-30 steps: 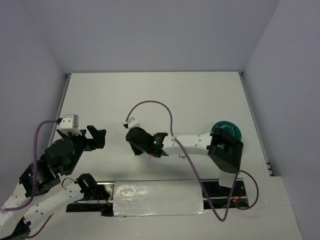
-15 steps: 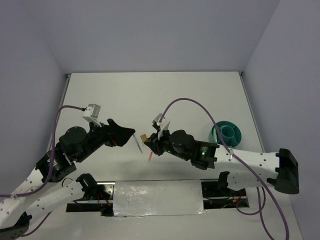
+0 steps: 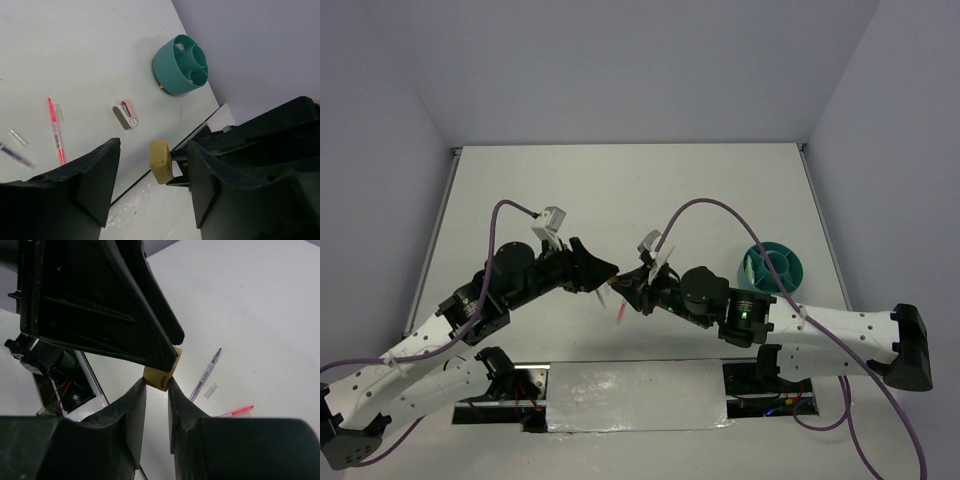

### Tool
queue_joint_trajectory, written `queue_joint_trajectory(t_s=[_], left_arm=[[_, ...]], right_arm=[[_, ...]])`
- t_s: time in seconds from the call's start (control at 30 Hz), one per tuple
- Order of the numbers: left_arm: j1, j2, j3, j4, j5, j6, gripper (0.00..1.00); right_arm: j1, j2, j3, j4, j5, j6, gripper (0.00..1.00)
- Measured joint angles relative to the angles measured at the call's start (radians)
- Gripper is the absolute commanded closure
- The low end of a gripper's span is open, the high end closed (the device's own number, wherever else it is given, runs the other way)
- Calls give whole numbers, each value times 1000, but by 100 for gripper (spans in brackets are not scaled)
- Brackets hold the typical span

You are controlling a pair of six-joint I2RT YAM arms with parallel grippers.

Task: Sort the stationery into containers
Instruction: Pick up the stationery from the center of the board, then place the stationery in the storage box.

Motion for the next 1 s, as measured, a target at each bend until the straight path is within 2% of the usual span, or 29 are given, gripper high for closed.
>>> queue_joint_trajectory(t_s=[0.03, 0.07, 0.13, 0.17, 0.3, 0.33, 0.37, 0.4, 0.43, 0.47, 0.6, 0.7, 0.8, 1.0], left_arm=[[0, 3, 0, 10, 4, -1, 36], [0, 7, 0, 21, 10, -1, 44], [0, 17, 0, 35, 23, -2, 51], [0, 24, 0, 43, 32, 0, 58], [0, 48, 0, 80, 63, -6, 77], [0, 54, 0, 91, 69, -6, 93], [0, 60, 0, 98, 74, -1, 100], [1, 64, 0, 104, 76, -2, 100], [2, 72, 0, 110, 77, -2, 100], [2, 79, 0, 115, 82, 0, 100], [2, 119, 0, 148, 106, 34, 100], [2, 172, 2, 212, 108, 117, 100], [0, 276, 24, 299, 135, 209, 100], [-92, 622, 196, 506, 195, 377, 100]], right_arm=[[4, -6, -3, 5, 6, -3, 83], [8, -11, -5, 7, 12, -6, 83], [10, -20, -6, 14, 27, -11, 83], [10, -22, -7, 18, 34, -14, 83], [11, -23, -8, 17, 53, -24, 83], [11, -23, -8, 16, 58, -26, 83], [11, -23, -8, 13, 61, -29, 76], [11, -23, -8, 12, 67, -30, 64], [11, -24, -9, 10, 72, -31, 26], [11, -25, -10, 9, 72, -25, 1], [13, -78, -26, -6, 91, -16, 0], [15, -219, -33, -127, 202, 54, 0], [16, -366, 36, -386, 381, 221, 0], [16, -553, 357, -946, 641, 542, 0]])
